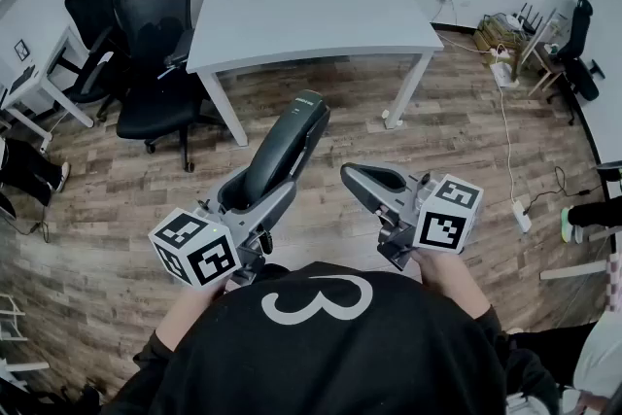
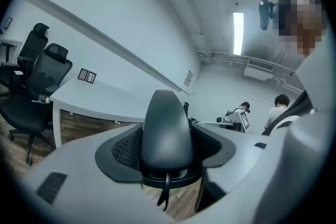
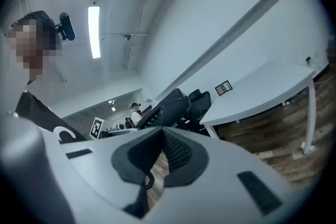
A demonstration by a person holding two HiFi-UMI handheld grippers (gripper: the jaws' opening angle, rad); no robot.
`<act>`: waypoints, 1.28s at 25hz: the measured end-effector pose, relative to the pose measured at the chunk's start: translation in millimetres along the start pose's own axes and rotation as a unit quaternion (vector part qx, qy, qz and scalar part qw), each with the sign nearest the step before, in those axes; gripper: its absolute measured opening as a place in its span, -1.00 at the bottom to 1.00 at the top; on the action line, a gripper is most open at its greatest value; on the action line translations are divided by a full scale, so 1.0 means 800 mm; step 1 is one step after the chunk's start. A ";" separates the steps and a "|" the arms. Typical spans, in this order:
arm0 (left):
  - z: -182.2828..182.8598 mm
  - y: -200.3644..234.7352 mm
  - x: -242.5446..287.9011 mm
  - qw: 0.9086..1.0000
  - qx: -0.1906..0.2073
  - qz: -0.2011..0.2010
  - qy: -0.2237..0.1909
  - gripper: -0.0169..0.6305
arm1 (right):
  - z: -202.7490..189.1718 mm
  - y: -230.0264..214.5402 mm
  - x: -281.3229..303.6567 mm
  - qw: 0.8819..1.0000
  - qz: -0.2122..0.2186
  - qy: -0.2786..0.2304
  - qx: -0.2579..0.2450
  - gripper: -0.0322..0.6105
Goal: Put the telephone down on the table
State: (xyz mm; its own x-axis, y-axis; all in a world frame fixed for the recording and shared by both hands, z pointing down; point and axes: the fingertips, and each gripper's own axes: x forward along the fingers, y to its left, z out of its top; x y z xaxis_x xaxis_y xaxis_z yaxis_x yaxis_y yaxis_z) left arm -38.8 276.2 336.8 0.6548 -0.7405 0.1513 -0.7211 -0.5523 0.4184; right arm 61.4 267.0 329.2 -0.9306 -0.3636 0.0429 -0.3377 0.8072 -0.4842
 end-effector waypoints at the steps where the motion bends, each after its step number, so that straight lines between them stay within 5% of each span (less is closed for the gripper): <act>1: -0.001 -0.003 0.000 1.000 0.000 0.001 -0.001 -0.04 | 0.001 0.001 -0.003 1.000 0.001 -0.001 -0.001 -0.87; 21: -0.016 -0.040 0.033 1.000 -0.016 -0.003 0.010 -0.04 | -0.001 -0.027 -0.054 0.999 -0.009 -0.021 0.026 -0.87; 32: -0.002 0.059 0.067 0.999 -0.053 0.004 0.008 -0.04 | 0.002 -0.090 0.023 0.998 -0.015 -0.016 0.060 -0.87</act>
State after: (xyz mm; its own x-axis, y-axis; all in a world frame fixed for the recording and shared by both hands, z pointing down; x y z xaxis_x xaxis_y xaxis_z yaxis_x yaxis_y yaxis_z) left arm -37.5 211.1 365.7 0.6536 -0.7379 0.1681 -0.6985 -0.5027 0.5092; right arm 68.5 201.6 363.1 -0.9147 -0.4030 0.0316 -0.3441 0.7355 -0.5836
